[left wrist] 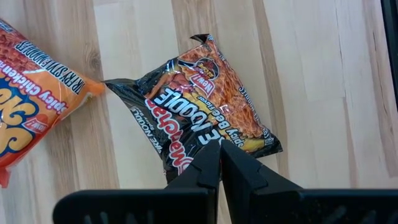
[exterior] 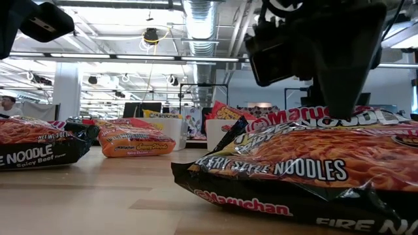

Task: Sort Maruchan noodles
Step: Put the black noodle pack into the right white bin

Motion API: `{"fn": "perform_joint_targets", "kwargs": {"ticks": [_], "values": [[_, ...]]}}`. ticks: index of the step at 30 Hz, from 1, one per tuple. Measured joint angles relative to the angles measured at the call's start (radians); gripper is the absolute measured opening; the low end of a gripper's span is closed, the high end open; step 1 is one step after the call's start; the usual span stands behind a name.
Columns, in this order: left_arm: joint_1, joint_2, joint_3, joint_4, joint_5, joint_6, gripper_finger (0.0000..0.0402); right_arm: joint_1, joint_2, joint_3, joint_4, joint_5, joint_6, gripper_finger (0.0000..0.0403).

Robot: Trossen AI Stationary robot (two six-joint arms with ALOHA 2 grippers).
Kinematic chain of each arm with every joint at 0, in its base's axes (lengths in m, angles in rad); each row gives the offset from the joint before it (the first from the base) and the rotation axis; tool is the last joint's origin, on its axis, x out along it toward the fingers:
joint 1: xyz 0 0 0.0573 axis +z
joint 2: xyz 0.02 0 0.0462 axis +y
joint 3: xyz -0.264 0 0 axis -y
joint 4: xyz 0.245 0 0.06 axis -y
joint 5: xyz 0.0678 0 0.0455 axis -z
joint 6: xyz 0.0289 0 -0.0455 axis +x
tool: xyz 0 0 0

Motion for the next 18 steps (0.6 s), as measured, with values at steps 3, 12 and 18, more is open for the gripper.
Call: {"fn": "perform_joint_targets", "kwargs": {"ticks": [3,12,18], "values": [[0.0,0.0,0.0,0.0,0.0,0.0,0.0,0.0,0.001,0.008,0.003,-0.012,-0.007,0.0237],[0.0,0.0,0.0,-0.001,-0.005,0.0,0.0,0.0,-0.005,0.008,-0.001,-0.026,0.019,0.0113],[0.0,0.0,0.0,-0.001,-0.022,0.001,0.0,0.0,-0.005,0.008,0.001,-0.026,0.031,0.0011]]}}
